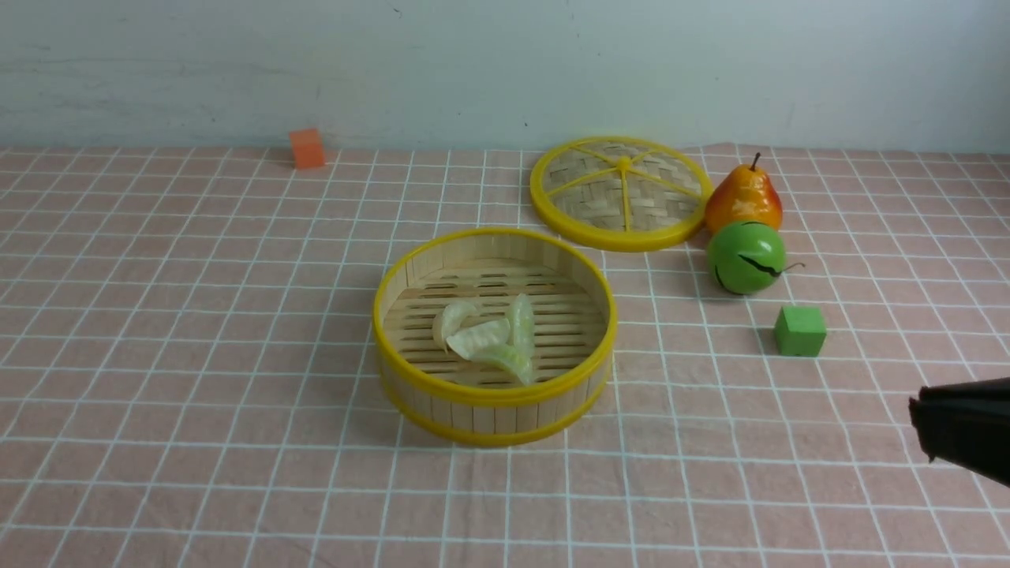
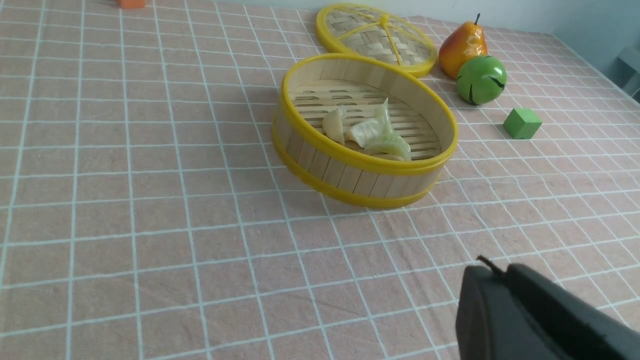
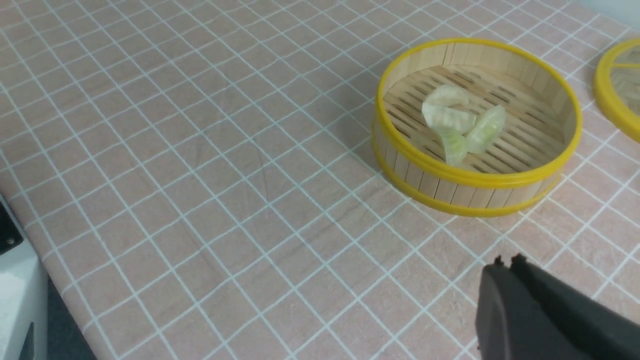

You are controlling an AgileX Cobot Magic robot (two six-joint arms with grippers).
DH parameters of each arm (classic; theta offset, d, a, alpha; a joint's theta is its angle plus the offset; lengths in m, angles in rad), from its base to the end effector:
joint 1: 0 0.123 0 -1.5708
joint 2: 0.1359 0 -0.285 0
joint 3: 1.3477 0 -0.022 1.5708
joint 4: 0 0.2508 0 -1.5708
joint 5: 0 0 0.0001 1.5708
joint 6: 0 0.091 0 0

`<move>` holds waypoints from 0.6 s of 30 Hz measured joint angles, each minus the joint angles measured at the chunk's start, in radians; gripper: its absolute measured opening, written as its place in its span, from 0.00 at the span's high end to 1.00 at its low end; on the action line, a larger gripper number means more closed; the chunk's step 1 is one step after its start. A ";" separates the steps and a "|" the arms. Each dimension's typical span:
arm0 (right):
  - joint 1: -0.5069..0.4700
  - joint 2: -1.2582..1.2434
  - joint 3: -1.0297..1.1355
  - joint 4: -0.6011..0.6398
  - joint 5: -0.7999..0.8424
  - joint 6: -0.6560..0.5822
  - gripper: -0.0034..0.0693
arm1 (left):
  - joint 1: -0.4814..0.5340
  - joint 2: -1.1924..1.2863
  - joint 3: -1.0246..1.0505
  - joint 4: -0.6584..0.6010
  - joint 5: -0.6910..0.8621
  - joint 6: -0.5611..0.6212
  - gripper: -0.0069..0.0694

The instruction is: Put the dumplings into the steamer on the table with the pink tablecloth.

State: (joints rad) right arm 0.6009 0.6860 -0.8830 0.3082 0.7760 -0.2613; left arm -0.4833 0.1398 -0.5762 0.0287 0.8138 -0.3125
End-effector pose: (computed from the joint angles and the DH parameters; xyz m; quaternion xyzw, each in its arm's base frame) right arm 0.0879 0.0837 0.3830 -0.3191 0.7864 0.2322 0.4752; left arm 0.0178 -0.0072 0.3189 0.0701 0.7988 -0.2183 0.5562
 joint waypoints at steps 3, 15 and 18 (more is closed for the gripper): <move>-0.002 -0.041 0.055 -0.007 -0.079 0.000 0.95 | 0.000 0.000 0.000 0.000 0.000 0.000 0.86; -0.384 -0.495 0.677 -0.264 -0.643 0.272 0.97 | 0.000 0.000 0.000 0.000 0.000 0.000 0.86; -0.527 -0.631 0.804 -0.271 -0.639 0.283 0.97 | 0.000 0.000 0.000 0.000 0.000 0.000 0.86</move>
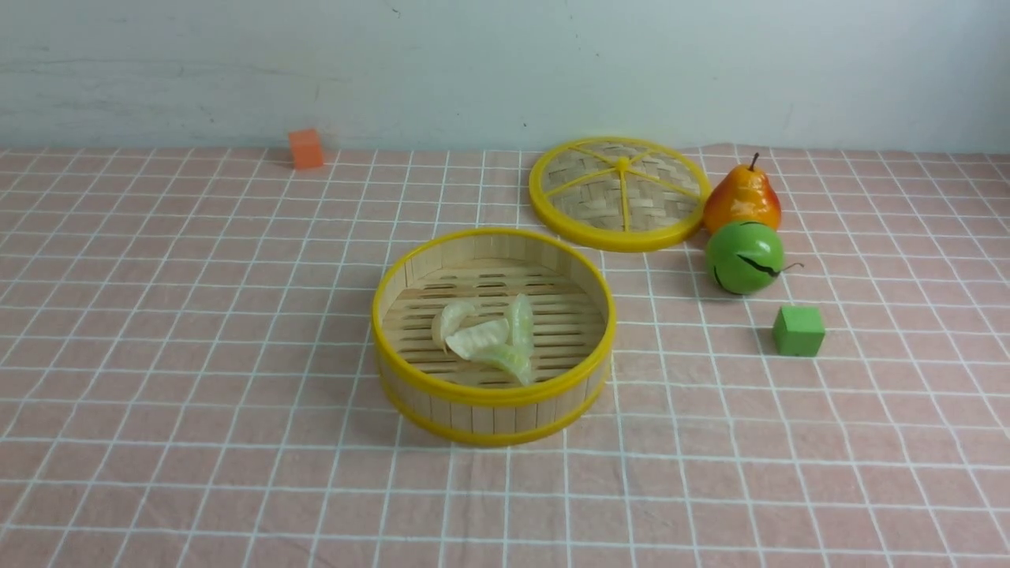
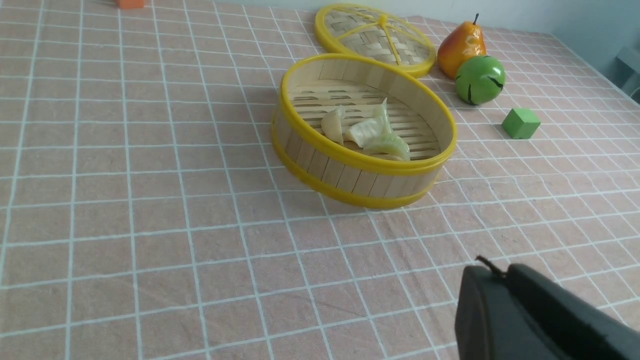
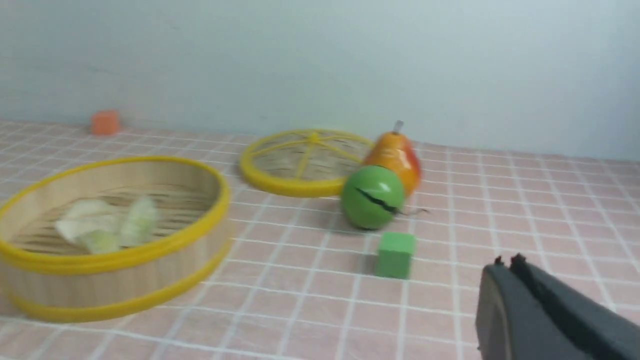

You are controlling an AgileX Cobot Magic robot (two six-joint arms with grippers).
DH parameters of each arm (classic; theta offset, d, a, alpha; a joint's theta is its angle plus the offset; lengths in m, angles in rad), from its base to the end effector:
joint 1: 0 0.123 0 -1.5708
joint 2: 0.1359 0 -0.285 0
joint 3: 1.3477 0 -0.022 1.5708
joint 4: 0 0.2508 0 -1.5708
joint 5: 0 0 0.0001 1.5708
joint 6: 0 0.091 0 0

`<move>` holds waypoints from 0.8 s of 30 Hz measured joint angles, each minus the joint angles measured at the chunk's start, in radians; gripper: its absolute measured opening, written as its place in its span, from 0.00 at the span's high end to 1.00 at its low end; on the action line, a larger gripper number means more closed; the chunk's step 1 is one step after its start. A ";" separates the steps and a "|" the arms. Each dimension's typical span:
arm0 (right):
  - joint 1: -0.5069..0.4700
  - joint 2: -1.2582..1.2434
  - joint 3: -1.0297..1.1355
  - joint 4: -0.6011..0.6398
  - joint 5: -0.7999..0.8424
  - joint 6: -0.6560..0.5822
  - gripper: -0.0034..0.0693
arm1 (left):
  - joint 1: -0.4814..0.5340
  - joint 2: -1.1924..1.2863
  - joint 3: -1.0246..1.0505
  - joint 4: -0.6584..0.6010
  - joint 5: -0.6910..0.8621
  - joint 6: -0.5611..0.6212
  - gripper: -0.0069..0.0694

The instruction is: Put the dumplings into the steamer on the table with the pink tablecloth.

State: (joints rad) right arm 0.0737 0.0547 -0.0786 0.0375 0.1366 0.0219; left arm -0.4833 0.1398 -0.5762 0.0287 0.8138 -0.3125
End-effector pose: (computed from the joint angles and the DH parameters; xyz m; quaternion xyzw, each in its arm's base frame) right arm 0.0578 0.0047 0.2243 -0.0070 0.7160 0.0481 0.6964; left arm 0.0178 -0.0072 0.3189 0.0701 0.7988 -0.2183 0.5562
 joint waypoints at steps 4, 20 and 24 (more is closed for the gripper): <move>-0.126 -0.062 0.071 -0.004 0.079 0.025 0.97 | 0.000 0.000 0.000 0.000 -0.001 0.000 0.86; -0.148 -0.064 0.099 -0.050 0.224 0.024 0.97 | 0.000 -0.001 0.000 0.001 -0.001 0.000 0.85; -0.136 -0.064 0.095 -0.050 0.242 0.024 0.97 | 0.000 -0.001 0.000 0.001 -0.001 0.000 0.84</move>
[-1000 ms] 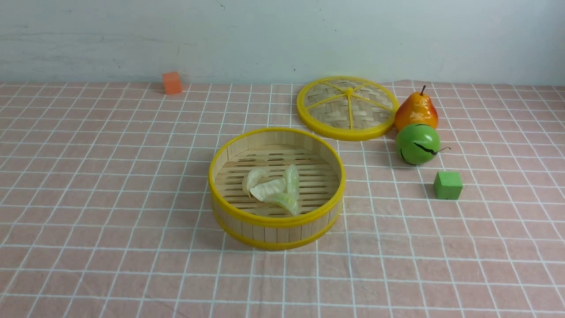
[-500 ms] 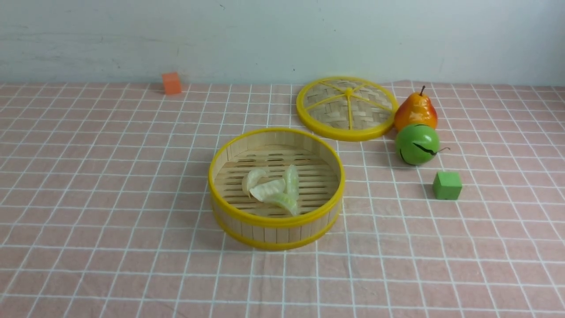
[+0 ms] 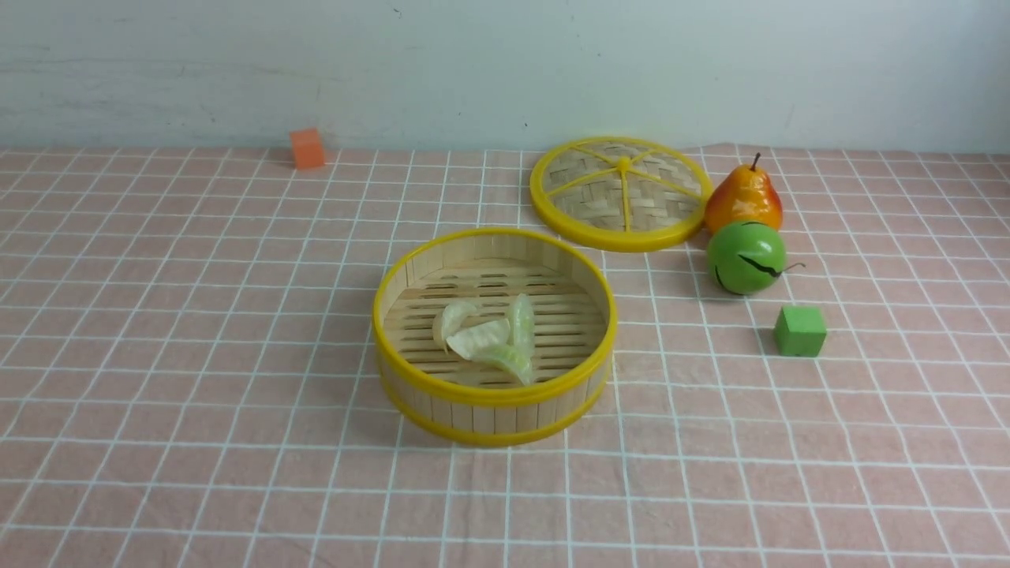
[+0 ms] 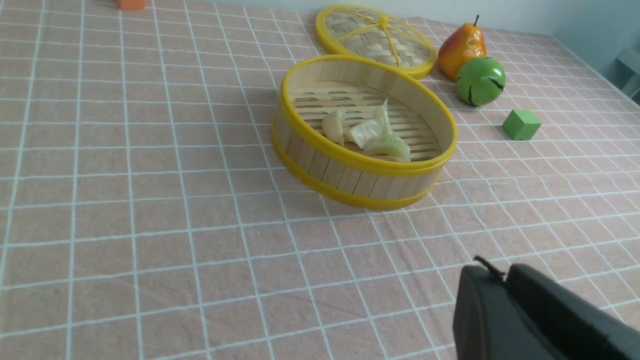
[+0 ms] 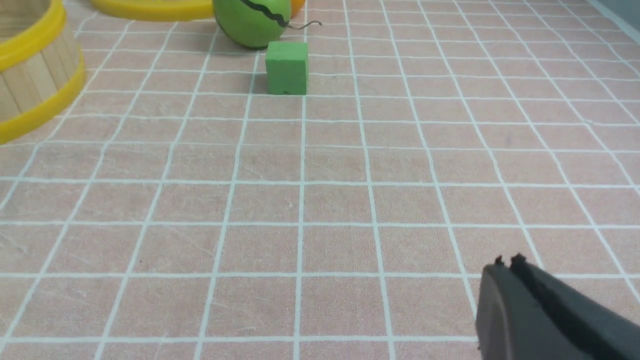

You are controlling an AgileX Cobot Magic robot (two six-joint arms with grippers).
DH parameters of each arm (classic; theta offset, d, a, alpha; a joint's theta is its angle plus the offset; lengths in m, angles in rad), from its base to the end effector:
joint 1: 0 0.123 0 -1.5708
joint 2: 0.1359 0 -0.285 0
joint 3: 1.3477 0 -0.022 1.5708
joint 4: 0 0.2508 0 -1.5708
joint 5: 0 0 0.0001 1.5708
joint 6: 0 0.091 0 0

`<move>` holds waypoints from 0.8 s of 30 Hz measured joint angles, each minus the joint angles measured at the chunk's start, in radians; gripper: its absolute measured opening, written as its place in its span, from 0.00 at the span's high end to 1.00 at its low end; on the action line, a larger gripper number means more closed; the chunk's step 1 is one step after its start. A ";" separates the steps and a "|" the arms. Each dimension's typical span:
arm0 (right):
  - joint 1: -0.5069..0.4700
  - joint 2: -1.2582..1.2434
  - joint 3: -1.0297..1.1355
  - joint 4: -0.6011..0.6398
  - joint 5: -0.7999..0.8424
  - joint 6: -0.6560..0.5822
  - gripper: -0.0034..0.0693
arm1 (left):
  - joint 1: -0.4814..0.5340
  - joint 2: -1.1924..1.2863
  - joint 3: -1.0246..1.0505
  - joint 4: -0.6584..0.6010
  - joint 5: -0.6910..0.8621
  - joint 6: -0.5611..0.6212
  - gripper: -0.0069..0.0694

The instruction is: Put the dumplings into the steamer on the table with the pink tablecloth.

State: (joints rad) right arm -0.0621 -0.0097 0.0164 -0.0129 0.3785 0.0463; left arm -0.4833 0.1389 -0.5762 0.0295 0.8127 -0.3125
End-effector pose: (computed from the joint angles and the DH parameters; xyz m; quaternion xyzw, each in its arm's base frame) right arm 0.0523 -0.0037 0.1742 0.0402 0.8032 -0.0102 0.5942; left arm 0.0177 -0.0071 0.3190 0.0701 0.7982 -0.2183 0.5571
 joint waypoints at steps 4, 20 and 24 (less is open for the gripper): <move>0.001 0.000 0.000 0.000 0.003 0.000 0.97 | 0.000 0.000 0.000 0.000 0.000 0.000 0.84; 0.001 0.000 -0.001 0.000 0.004 0.000 0.95 | 0.000 0.000 0.000 0.000 0.000 0.000 0.82; 0.001 0.000 -0.001 0.000 0.006 0.000 0.94 | 0.000 0.000 0.000 0.000 0.000 0.000 0.82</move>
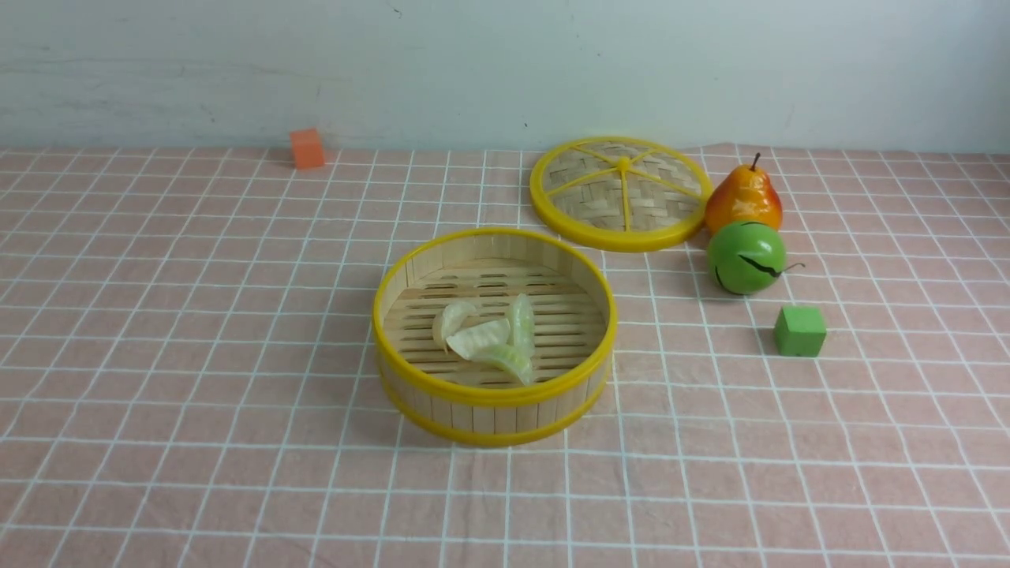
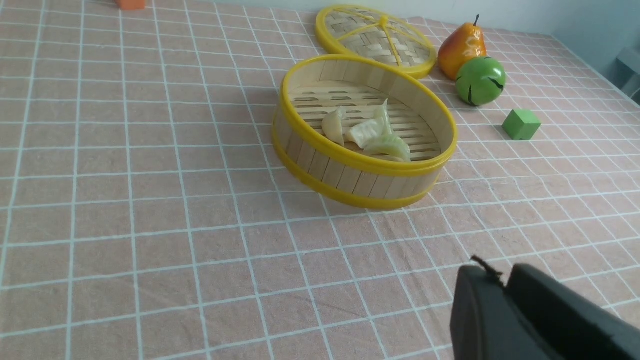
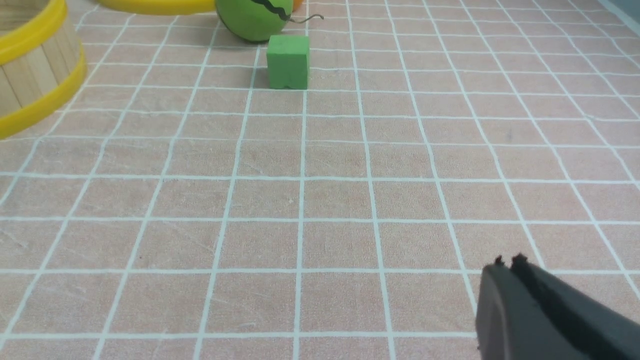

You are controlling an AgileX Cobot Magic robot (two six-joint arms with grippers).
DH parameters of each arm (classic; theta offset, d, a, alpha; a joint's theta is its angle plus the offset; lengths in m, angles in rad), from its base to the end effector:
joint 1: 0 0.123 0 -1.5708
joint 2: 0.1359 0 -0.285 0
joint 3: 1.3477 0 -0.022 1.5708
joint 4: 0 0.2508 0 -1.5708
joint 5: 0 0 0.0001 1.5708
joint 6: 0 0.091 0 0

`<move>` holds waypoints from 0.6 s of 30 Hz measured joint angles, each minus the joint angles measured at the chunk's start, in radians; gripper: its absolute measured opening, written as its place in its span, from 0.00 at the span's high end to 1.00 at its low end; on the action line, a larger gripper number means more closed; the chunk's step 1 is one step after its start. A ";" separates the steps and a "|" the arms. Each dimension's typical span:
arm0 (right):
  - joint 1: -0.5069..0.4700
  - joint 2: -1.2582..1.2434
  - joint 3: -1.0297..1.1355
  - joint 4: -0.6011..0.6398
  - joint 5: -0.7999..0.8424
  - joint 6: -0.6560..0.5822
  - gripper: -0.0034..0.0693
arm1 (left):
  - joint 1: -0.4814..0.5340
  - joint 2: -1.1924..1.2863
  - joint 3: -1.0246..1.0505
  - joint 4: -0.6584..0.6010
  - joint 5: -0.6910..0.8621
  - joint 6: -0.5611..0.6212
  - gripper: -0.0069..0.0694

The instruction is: Put the dumplings into the steamer on the table with the pink tablecloth.

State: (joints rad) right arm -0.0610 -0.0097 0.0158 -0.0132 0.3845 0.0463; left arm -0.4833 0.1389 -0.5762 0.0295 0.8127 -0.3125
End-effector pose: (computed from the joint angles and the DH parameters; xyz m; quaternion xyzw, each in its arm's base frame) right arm 0.0521 -0.0036 0.1738 0.0398 0.8049 -0.0100 0.5921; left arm 0.0177 -0.0071 0.3190 0.0701 0.7982 -0.2183 0.5571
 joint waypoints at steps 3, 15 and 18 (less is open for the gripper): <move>0.000 0.000 0.000 0.000 0.000 0.000 0.94 | 0.000 0.000 0.000 0.000 0.000 0.000 0.82; 0.000 0.000 0.000 0.000 0.000 0.000 0.93 | 0.000 -0.040 0.171 0.024 -0.146 -0.021 0.81; 0.000 0.000 0.000 0.000 0.001 0.000 0.92 | 0.037 -0.080 0.260 0.042 -0.306 -0.068 0.81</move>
State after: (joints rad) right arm -0.0610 -0.0097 0.0155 -0.0132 0.3855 0.0463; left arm -0.4460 0.0584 -0.3161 0.0712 0.5064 -0.3808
